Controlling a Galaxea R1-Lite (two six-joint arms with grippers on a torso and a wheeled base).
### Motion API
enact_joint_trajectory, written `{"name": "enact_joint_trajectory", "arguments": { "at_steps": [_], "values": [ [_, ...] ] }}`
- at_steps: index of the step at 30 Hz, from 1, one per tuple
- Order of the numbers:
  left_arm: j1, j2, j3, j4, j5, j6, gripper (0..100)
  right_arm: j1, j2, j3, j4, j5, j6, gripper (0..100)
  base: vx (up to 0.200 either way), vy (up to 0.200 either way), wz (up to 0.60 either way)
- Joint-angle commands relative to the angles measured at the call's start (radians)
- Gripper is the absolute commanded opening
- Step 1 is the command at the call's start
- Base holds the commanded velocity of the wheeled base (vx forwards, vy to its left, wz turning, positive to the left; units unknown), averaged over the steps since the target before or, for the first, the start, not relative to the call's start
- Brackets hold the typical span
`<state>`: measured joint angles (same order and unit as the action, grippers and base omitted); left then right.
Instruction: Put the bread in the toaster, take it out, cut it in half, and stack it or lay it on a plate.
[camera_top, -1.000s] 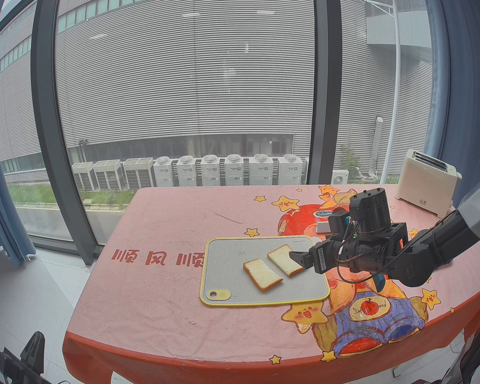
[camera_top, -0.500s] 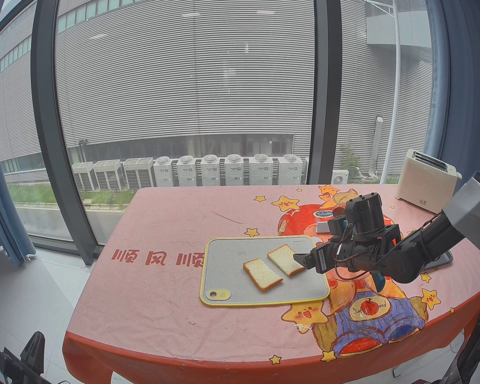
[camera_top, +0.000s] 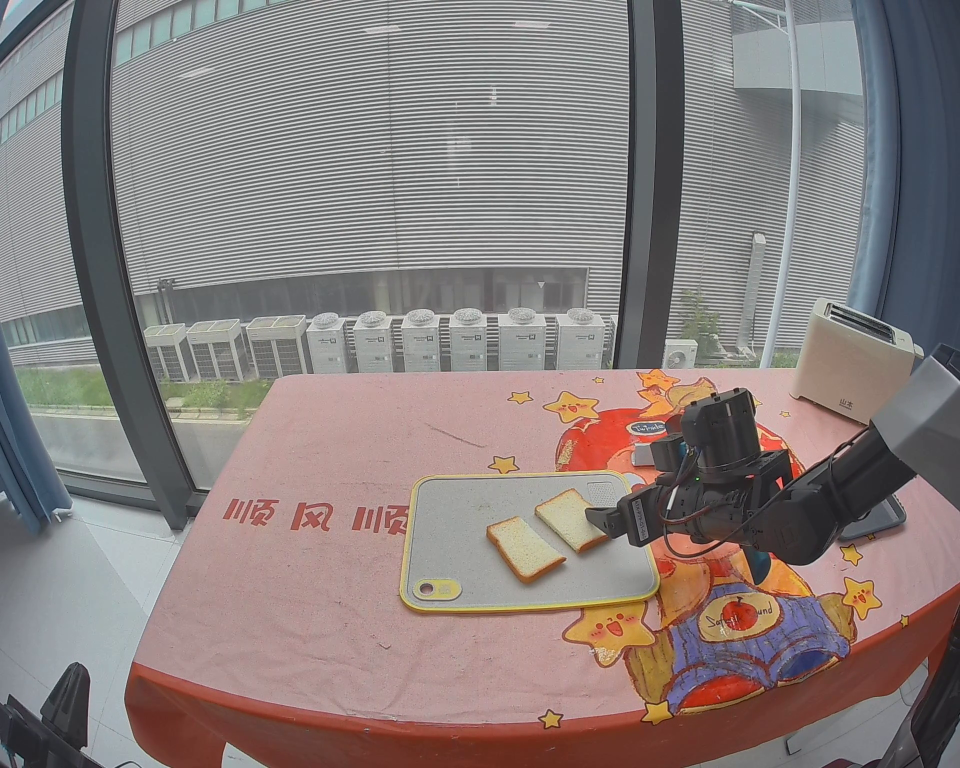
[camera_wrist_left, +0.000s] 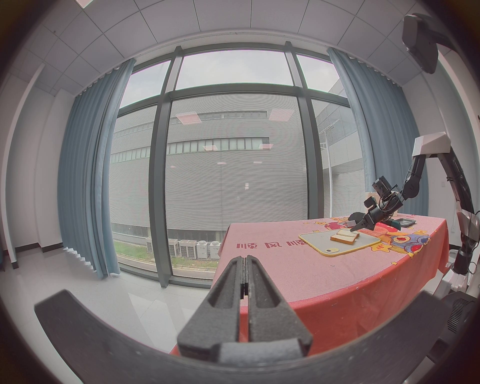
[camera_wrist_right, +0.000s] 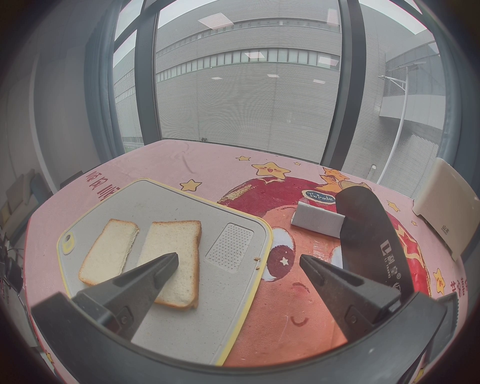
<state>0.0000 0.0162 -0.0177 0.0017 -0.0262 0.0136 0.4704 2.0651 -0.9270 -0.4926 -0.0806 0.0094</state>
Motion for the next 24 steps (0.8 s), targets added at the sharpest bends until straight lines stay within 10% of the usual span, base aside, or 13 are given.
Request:
{"name": "enact_joint_trajectory", "arguments": {
  "at_steps": [1, 23, 24],
  "values": [
    [0.0, -0.009, 0.016, 0.0, 0.0, 0.0, 0, 0.001, 0.004, -0.003, 0.0, -0.001, 0.0, 100, 0.0, 0.0, 0.0],
    [0.0, -0.009, 0.016, 0.0, 0.0, 0.0, 0, 0.001, 0.032, -0.006, -0.001, -0.011, -0.005, 100, 0.0, 0.0, 0.0],
    [0.0, -0.007, 0.016, 0.0, 0.0, 0.0, 0, 0.001, 0.03, -0.004, -0.001, -0.014, -0.006, 0, 0.0, 0.0, 0.0]
  ]
}}
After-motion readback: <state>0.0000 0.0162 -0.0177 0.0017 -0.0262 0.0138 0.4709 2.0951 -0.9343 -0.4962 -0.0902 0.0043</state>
